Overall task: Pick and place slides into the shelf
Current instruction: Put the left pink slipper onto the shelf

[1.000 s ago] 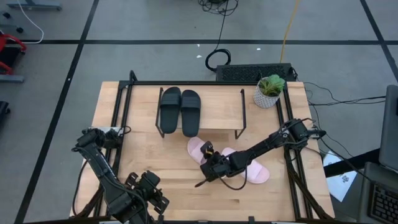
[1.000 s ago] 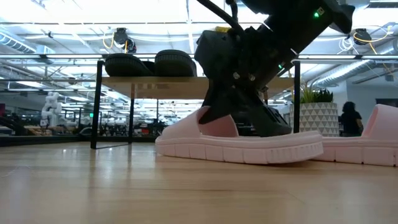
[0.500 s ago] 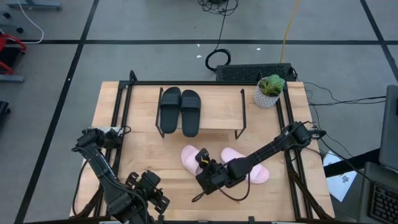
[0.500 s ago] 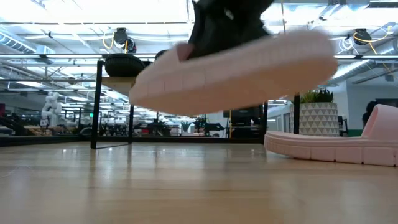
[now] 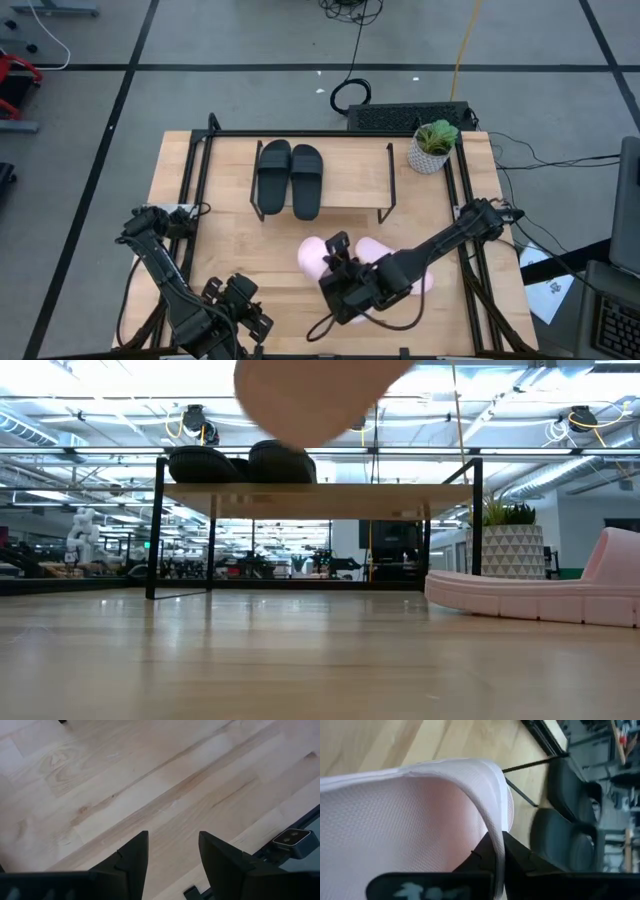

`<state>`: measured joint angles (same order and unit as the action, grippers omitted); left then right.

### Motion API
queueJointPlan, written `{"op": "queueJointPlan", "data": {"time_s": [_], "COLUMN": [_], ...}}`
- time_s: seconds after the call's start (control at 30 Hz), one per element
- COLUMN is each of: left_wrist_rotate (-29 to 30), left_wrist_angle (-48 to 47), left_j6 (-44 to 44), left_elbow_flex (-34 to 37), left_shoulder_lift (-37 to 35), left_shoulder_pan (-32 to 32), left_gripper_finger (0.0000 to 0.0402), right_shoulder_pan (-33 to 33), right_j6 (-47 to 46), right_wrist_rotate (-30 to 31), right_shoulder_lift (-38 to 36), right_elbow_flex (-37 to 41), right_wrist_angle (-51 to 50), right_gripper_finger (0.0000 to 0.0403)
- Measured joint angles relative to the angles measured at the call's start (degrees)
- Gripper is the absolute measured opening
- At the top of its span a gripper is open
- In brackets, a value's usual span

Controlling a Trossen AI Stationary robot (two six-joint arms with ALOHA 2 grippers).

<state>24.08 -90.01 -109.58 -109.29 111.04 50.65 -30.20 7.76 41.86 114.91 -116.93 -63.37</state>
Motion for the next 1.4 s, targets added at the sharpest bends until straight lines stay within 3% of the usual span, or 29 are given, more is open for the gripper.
{"op": "queueJointPlan", "data": {"time_s": [0.13,0.3,0.37,0.73,0.83,0.93,1.4], "left_wrist_rotate": [0.0,0.0,0.0,0.0,0.0,0.0,0.0], "left_wrist_angle": [0.0,0.2,0.2,0.1,0.1,0.1,0.0], "left_j6": [-0.7,-0.9,-0.9,-0.4,-0.2,-0.2,1.4], "left_elbow_flex": [0.0,0.0,0.0,0.0,0.0,0.0,0.0], "left_shoulder_lift": [0.0,0.0,0.0,0.0,0.0,0.0,0.0], "left_shoulder_pan": [0.0,0.0,0.0,0.0,0.0,0.0,0.0], "left_gripper_finger": [0.0172,0.0172,0.0172,0.0172,0.0172,0.0172,0.0172], "right_shoulder_pan": [0.5,3.9,6.4,25.3,29.3,31.8,32.5], "right_j6": [-4.5,-7.1,-7.1,-9.2,-11.6,-12.2,-9.0], "right_wrist_rotate": [1.3,12.2,13.4,10.3,6.8,4.3,5.4], "right_shoulder_lift": [0.0,0.0,-0.1,-0.1,-0.1,-0.1,-0.1], "right_elbow_flex": [-7.5,-13.8,-14.9,-14.9,-14.9,-13.1,4.2], "right_wrist_angle": [-9.4,-18.9,-20.3,-24.5,-26.6,-25.5,-15.0], "right_gripper_finger": [0.0000,0.0000,0.0000,0.0000,0.0000,0.0000,0.0000]}}
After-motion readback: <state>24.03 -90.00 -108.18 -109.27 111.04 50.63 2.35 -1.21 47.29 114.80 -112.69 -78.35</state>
